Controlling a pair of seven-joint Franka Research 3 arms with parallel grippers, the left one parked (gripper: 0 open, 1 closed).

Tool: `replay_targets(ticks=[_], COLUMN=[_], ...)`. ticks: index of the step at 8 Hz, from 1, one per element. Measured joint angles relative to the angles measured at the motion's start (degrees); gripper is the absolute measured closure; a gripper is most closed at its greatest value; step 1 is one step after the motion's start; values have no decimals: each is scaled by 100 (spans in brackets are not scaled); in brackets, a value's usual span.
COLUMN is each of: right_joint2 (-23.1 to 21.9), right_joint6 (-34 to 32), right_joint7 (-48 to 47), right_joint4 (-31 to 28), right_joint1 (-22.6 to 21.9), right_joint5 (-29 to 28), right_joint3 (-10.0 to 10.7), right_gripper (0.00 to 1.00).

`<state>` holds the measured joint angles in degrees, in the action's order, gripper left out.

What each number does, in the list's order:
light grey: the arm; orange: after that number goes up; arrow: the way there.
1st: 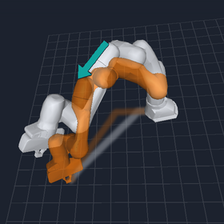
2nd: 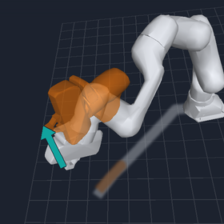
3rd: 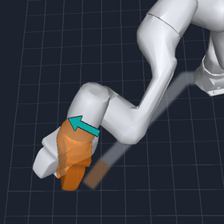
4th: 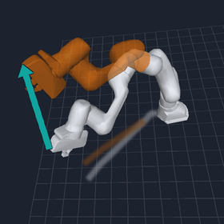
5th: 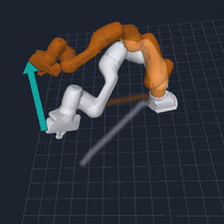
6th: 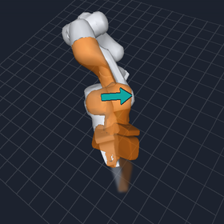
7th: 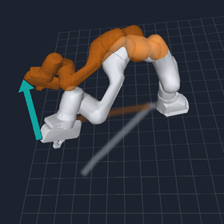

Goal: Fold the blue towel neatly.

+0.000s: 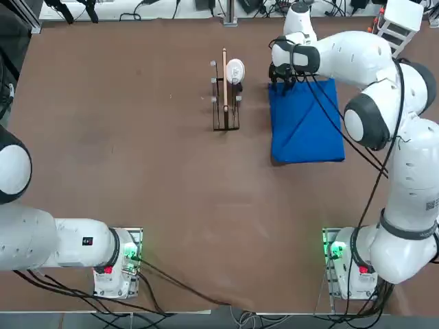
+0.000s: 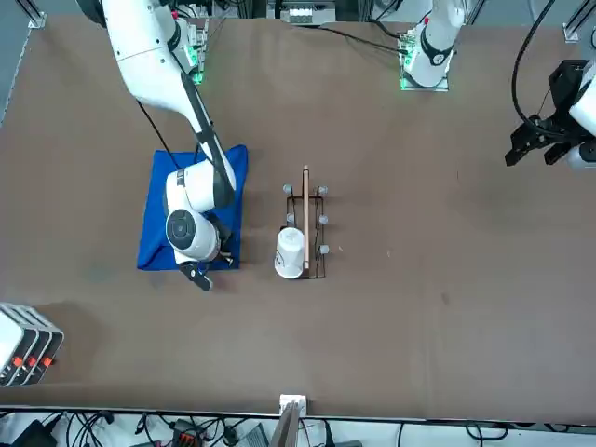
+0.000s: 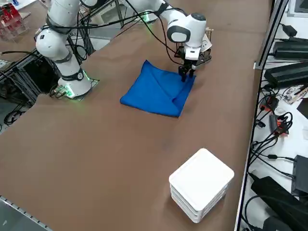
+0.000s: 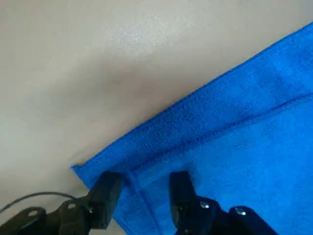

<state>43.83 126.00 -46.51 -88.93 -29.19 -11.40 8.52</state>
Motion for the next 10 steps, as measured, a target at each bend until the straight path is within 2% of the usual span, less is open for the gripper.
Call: replay_targets(ticks=[2,5,9,10], right_joint2=[0,0,0,0], right_joint6=[1,1,1,1], right_joint7=[0,0,0,0], right_joint4=[12,25,37,40], right_joint1=[5,18,19,18], right_joint5=[0,0,0,0], right_joint3=[1,2,2,2], right_gripper=[45,52,79,82])
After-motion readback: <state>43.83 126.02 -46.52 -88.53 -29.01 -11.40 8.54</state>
